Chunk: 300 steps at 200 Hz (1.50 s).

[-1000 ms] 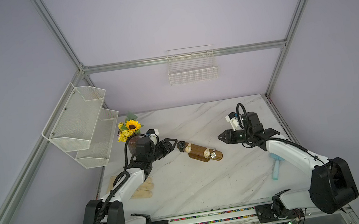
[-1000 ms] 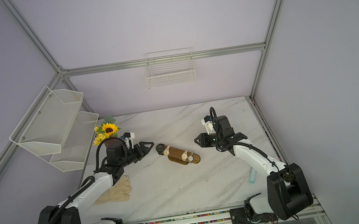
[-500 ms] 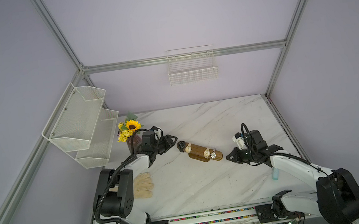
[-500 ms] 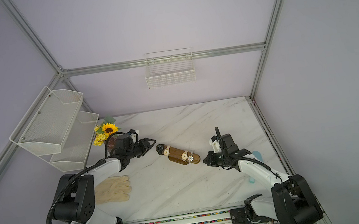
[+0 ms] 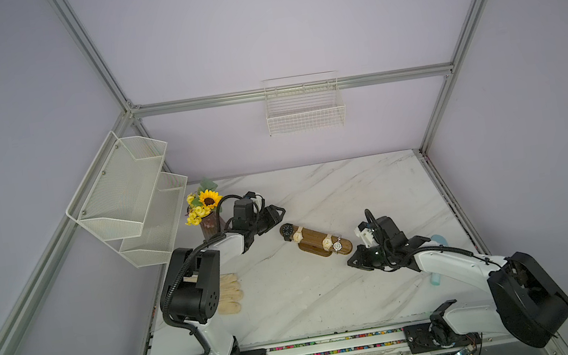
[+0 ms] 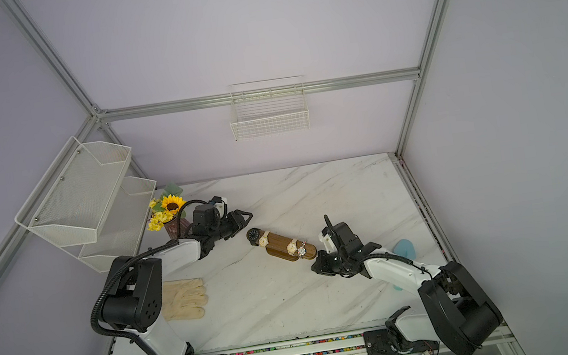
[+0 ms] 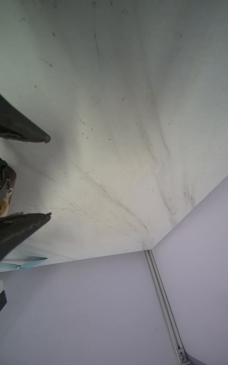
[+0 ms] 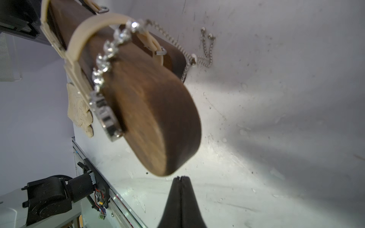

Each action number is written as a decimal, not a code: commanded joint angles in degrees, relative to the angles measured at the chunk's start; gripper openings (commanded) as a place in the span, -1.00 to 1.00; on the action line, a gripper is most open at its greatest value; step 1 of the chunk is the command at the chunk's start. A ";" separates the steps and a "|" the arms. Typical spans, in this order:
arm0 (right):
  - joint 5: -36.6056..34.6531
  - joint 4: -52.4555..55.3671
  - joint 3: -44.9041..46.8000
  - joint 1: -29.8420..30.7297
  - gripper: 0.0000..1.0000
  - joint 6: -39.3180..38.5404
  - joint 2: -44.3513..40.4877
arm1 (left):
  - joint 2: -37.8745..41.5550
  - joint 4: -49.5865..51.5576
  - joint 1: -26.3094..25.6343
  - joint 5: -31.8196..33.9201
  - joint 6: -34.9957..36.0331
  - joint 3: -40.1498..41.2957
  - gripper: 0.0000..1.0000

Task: Place watch on stand
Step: Adjust the stand at the center of the board.

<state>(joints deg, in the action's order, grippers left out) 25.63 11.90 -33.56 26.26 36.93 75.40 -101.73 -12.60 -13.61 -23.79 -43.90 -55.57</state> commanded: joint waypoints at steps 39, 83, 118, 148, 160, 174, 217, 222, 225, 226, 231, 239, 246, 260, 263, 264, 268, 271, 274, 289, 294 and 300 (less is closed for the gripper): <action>-1.85 -3.41 -4.64 0.14 -1.00 0.28 4.21 | 1.17 -2.21 -1.06 -0.51 0.57 -1.51 0.10; -1.93 -1.67 -6.19 -1.41 -1.00 -1.58 4.12 | 3.59 -2.24 -1.34 -0.52 0.39 2.38 0.08; -2.21 -0.20 -7.44 -3.17 -1.00 -3.80 4.74 | 4.69 -2.71 -1.47 -0.95 -0.63 4.90 0.07; -1.76 1.67 -8.44 -4.84 -1.00 -6.75 5.19 | 5.68 -3.07 -1.56 -1.34 -1.23 6.17 0.08; -2.21 1.81 -8.37 -4.86 -1.00 -7.13 4.97 | 6.62 -3.00 -1.59 -1.40 -1.23 6.50 0.07; -1.25 0.83 -7.22 -4.71 -1.00 -6.97 3.80 | 8.88 -2.21 -1.60 -0.58 -0.68 6.71 0.07; -0.47 0.60 -5.79 -4.59 -1.00 -7.61 0.71 | 18.44 13.13 -3.76 6.67 8.17 0.81 0.14; -0.49 0.69 -5.89 -4.61 -1.00 -7.74 0.74 | 19.05 15.81 -4.41 7.37 9.35 -0.26 0.13; -0.41 0.68 -5.83 -4.64 -1.00 -7.86 0.73 | 19.37 17.10 -4.82 7.64 9.87 -0.92 0.13; -0.41 0.67 -5.82 -4.59 -1.00 -7.85 0.72 | 19.46 17.53 -4.97 7.76 10.14 -1.02 0.13; -0.38 0.81 -5.88 -4.52 -1.00 -7.92 0.84 | 19.73 19.51 -5.64 8.02 10.96 -2.06 0.12; -0.27 0.86 -5.91 -4.47 -1.00 -8.00 0.90 | 20.13 22.40 -6.81 8.25 11.98 -3.17 0.11; -0.10 0.80 -5.91 -4.47 -1.00 -8.10 0.94 | 20.28 24.40 -7.78 8.48 12.68 -3.67 0.10; -0.14 0.67 -5.85 -4.55 -1.00 -8.26 0.74 | 23.33 26.73 -9.46 9.47 12.89 -2.85 0.10; -0.14 0.67 -5.83 -4.47 -1.00 -8.34 0.72 | 24.00 26.91 -9.76 9.58 12.87 -2.39 0.10; -0.10 0.71 -5.82 -4.47 -1.00 -8.35 0.72 | 24.20 26.92 -9.85 9.61 12.87 -2.24 0.10; -0.01 0.63 -5.78 -4.52 -1.00 -8.43 0.73 | 25.06 27.01 -10.21 9.82 12.60 -1.53 0.09; 0.02 0.59 -5.78 -4.53 -1.00 -8.45 0.80 | 25.73 27.12 -10.50 9.95 12.36 -0.95 0.10; 0.01 0.58 -5.78 -4.52 -1.00 -8.45 0.87 | 26.38 27.18 -10.74 9.99 12.15 -0.42 0.09; 0.30 0.58 -5.97 -4.44 -1.00 -8.71 1.39 | 29.76 26.97 -12.37 10.16 10.73 2.82 -0.06; 0.41 0.66 -5.97 -4.42 -1.00 -8.80 1.57 | 30.72 26.89 -13.01 10.13 10.18 3.93 -0.14; 0.48 0.60 -6.09 -4.40 -1.00 -8.80 1.68 | 31.78 26.61 -13.83 10.06 9.47 5.20 -0.19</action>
<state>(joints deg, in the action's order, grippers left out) 25.32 12.08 -39.51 21.54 29.19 77.03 -75.16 11.51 -25.32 -15.38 -34.02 -54.85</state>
